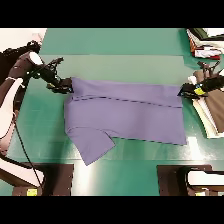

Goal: Fold the shirts.

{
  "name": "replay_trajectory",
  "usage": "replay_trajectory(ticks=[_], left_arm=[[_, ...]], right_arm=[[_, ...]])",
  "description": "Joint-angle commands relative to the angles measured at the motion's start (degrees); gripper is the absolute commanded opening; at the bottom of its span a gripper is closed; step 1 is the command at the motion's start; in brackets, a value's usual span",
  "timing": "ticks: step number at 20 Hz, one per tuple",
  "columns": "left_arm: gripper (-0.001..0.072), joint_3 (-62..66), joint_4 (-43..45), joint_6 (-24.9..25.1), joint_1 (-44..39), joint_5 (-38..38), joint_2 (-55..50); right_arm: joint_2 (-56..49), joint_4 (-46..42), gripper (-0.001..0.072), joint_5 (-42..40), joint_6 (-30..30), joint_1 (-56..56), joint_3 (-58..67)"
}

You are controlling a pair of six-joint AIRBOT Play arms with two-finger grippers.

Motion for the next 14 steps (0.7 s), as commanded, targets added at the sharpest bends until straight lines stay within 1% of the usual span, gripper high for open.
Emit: replay_trajectory(ticks=[1,3,6,8,11,14], left_arm=[[0.0482,-3.32,4.15,-0.57,1.29,-3.45,5.9],[0.0481,-11.28,5.25,-0.61,1.29,-2.78,13.09],[0.0481,-28.96,1.81,-2.01,1.29,1.84,25.4],[0.0482,-40.17,-1.77,-3.04,1.29,2.25,32.17],[0.0481,-52.57,-7.58,-3.02,1.29,3.08,39.19],[0.0482,-59.76,-11.87,-2.91,1.25,5.53,42.21]], right_arm=[[5.68,-0.02,0.0444,2.49,-0.85,-2.58,-3.41],[10.97,0.02,0.0444,2.97,-0.85,-4.68,-7.74],[17.14,0.24,0.0444,1.4,-0.85,-6.78,-13.7],[19.65,0.66,0.0444,0.2,-0.87,-7.26,-16.11],[20.59,2.8,0.0444,-0.48,-0.92,-7.21,-16.7],[20.59,7.13,0.0444,-1.18,-1.97,-7.21,-16.7]])
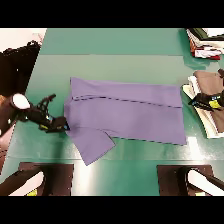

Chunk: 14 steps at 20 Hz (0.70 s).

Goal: Fold the shirts.

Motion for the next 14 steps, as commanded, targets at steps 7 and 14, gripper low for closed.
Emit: replay_trajectory(ticks=[7,14], left_arm=[[0.0481,-13.75,-13.33,3.23,0.02,9.27,4.15],[0.0023,-13.51,-18.58,7.61,0.02,9.68,4.15]], right_arm=[[0.81,4.46,0.0444,-0.35,-0.68,-0.09,-0.66],[1.11,3.72,0.0444,6.67,-2.21,-3.04,-1.57]])
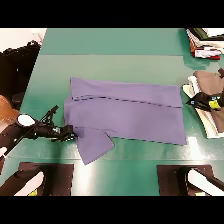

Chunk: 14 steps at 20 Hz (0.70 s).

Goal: Fold the shirts.

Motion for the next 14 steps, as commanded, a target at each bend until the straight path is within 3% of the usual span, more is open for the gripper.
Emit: replay_trajectory(ticks=[1,5,9,14], left_arm=[[0.0022,1.07,-3.13,2.25,0.02,-0.39,0.07],[0.0022,5.2,-3.08,3.72,0.02,-2.03,0.07],[0.0022,6.25,-3.04,4.74,0.02,-1.33,0.07],[0.0023,6.25,-3.04,4.76,0.02,-1.36,0.07]], right_arm=[[1.05,-0.92,0.0444,4.79,-0.7,-3.3,-2.32],[7.19,-12.04,0.045,6.34,-0.48,-10.49,-14.25],[8.94,-8.98,0.0448,6.51,-0.52,-17.35,-25.46],[8.94,-3.91,0.0431,1.44,-0.68,-15.5,-30.12]])
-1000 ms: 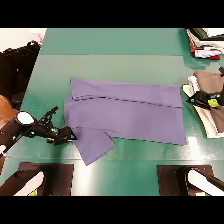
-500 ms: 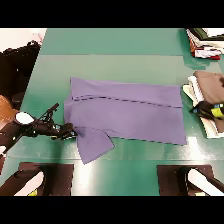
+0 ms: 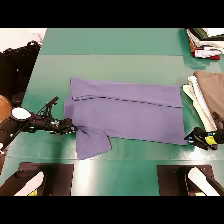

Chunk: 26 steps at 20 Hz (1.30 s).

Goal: Fold the shirts.

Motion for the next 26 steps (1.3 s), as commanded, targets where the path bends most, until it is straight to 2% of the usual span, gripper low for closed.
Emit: replay_trajectory(ticks=[1,3,4,5,7,8,10,12,16,18,19,22,26], left_arm=[[0.0022,0.2,0.09,0.24,0.02,0.07,0.04],[0.0022,0.2,0.35,0.24,0.02,-0.2,0.04],[0.0022,0.2,0.87,0.24,0.02,-0.83,0.04],[0.0022,0.2,2.23,0.61,0.02,-1.9,0.04],[0.0021,0.2,6.14,0.57,0.02,-4.63,0.07],[0.0021,0.2,7.76,0.52,0.02,-6.32,0.13],[0.002,0.13,10.29,-0.48,0.02,-8.94,3.5],[0.002,0.11,14.03,-4.72,0.02,-11.43,10.29],[0.0021,0.11,16.0,-11.39,0.02,-26.27,22.16],[0.0022,0.13,16.0,-15.13,0.02,-32.48,26.93],[0.0022,0.22,16.0,-15.61,0.02,-33.14,28.61],[0.0021,2.75,16.44,-15.39,0.02,-26.12,27.1],[0.0022,8.55,17.66,-11.72,0.02,-10.21,13.55]], right_arm=[[0.28,2.58,0.0429,-1.9,-0.04,1.62,-2.54],[0.31,2.69,0.0426,-1.33,-0.04,4.15,-2.38],[0.31,2.64,0.0376,-1.18,-0.04,5.33,-2.38],[0.31,2.54,0.0209,-0.96,-0.07,6.51,-2.38],[0.35,2.34,0.0042,-0.42,-0.52,8.44,-2.32],[0.35,1.44,0.0019,0.39,-0.59,9.27,-1.86],[0.35,-1.73,0.0018,3.69,-0.55,11.06,0.83],[0.37,-5.81,0.0019,7.52,-0.5,13.18,4.37],[0.37,-12.5,0.0018,17.79,-0.46,17.92,9.53],[1.66,-15.08,0.0018,19.76,-0.39,20.48,10.71],[2.75,-15.08,0.0018,19.19,-0.22,21.62,11.54],[4.26,-14.75,0.0018,13.79,3.06,24.28,17.57],[-3.85,-14.45,0.0017,8.57,4.07,28.09,29.2]])
